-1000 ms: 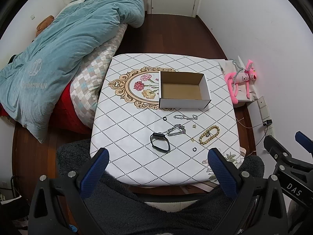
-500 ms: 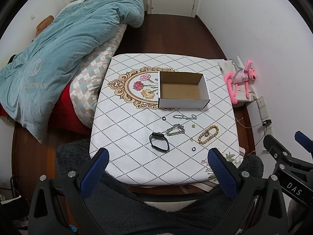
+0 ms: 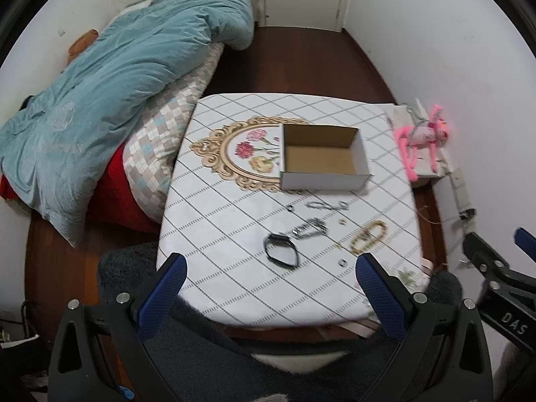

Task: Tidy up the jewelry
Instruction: 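Grasp the black watch band with the left gripper while the right grasps the gold bead bracelet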

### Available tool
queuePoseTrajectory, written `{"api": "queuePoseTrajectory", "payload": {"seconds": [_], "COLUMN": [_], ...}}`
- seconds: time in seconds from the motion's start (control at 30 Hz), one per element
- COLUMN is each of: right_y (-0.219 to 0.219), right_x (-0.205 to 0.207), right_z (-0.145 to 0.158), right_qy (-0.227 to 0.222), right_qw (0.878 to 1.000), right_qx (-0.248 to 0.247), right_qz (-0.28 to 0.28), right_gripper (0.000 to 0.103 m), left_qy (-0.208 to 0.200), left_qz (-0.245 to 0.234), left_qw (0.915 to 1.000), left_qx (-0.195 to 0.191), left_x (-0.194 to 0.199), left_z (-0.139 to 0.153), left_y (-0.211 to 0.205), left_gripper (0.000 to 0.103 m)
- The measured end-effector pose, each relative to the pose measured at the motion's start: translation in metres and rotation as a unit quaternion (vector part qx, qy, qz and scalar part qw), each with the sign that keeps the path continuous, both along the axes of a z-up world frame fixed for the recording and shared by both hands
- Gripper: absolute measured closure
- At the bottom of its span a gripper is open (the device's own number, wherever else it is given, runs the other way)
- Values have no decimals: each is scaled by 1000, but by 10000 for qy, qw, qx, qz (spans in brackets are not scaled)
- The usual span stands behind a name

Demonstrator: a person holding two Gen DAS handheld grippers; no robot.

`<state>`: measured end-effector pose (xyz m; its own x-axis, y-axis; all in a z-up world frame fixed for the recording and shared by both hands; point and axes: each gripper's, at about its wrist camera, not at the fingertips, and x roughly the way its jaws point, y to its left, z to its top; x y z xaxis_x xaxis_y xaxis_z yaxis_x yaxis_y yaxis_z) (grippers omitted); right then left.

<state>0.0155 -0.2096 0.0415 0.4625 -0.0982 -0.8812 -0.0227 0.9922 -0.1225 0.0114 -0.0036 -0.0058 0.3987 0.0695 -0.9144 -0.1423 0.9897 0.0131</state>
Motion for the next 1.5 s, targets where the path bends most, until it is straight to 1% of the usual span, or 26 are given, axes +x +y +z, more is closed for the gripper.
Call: {"api": "queuePoseTrajectory", "payload": {"seconds": [0.1,0.23,0.37,0.43,0.5,0.53,0.6,0.63,0.67,0.7,0.77,0.83,0.87,0.9,0.93,1.0,1.03,1.1,1.13,1.2,1.23,1.27,1.3,1.4,1.43,1.5], "right_y": [-4,-15,-30,-36,-44,-46,-48,-48,-47,-47,-44,-39,-37,-35,-32,-29,-28,-27,-28,-31,-32,-32,-31,-26,-25,-22], "right_x": [12,37,62,67,73,75,78,80,82,82,84,86,86,85,83,79,77,70,66,61,60,58,56,55,56,53], "right_z": [-27,-75,-133,-160,-187,-201,-222,-233,-243,-251,-261,-270,-275,-277,-275,-274,-275,-275,-275,-274,-274,-274,-276,-278,-279,-278], "right_qy": [159,506,995,1168,1329,1374,1432,1520,1585,1617,1607,1638,1706,1683,1599,1655,1733,1908,1945,1922,1892,1858,1803,1648,1613,1570], "right_qw": [9998,9980,9928,9899,9863,9850,9826,9809,9791,9772,9761,9750,9736,9740,9764,9776,9772,9758,9756,9752,9752,9754,9766,9795,9802,9810], "right_qx": [63,73,32,91,122,199,209,248,367,486,534,598,690,716,686,650,633,631,605,670,717,726,690,628,618,610], "right_qz": [-138,-381,-670,-800,-971,-1024,-1162,-1189,-1218,-1287,-1360,-1377,-1352,-1335,-1282,-1129,-1049,-862,-815,-869,-902,-937,-948,-976,-971,-960], "right_gripper": [0,0,0,0,3,5,13,17,23,25,26,37,49,56,65,89,93,93,93,93,93,93,93,93,93,93], "left_qy": [33,308,749,926,1042,1113,1342,1448,1525,1603,1699,1778,1823,1863,1913,1976,2005,2006,1986,1931,1898,1889,1871,1754,1743,1688], "left_qz": [104,239,324,373,412,421,432,433,437,437,446,423,399,378,350,299,279,245,208,110,58,32,2,-113,-151,-202], "left_qw": [9996,9985,9961,9948,9936,9929,9900,9884,9871,9858,9839,9819,9807,9796,9782,9764,9755,9754,9761,9781,9791,9793,9795,9824,9828,9839], "left_qx": [266,382,328,221,133,57,-54,-156,-209,-243,-322,-498,-584,-648,-730,-819,-862,-882,-856,-767,-729,-730,-743,-633,-596,-544], "left_x": [15,38,54,59,62,63,65,66,66,66,66,65,65,65,64,65,65,66,67,69,70,71,70,68,69,69], "left_z": [-24,-68,-110,-130,-145,-154,-170,-178,-185,-191,-200,-207,-211,-214,-218,-224,-227,-231,-232,-235,-237,-237,-238,-240,-236,-235], "left_y": [5,18,29,34,38,40,44,45,46,47,47,47,46,45,44,42,41,40,39,38,36,35,33,29,22,19], "left_gripper": [0,0,0,0,1,3,17,21,28,30,30,30,31,33,36,49,54,63,66,80,83,91,96,97,97,101]}}
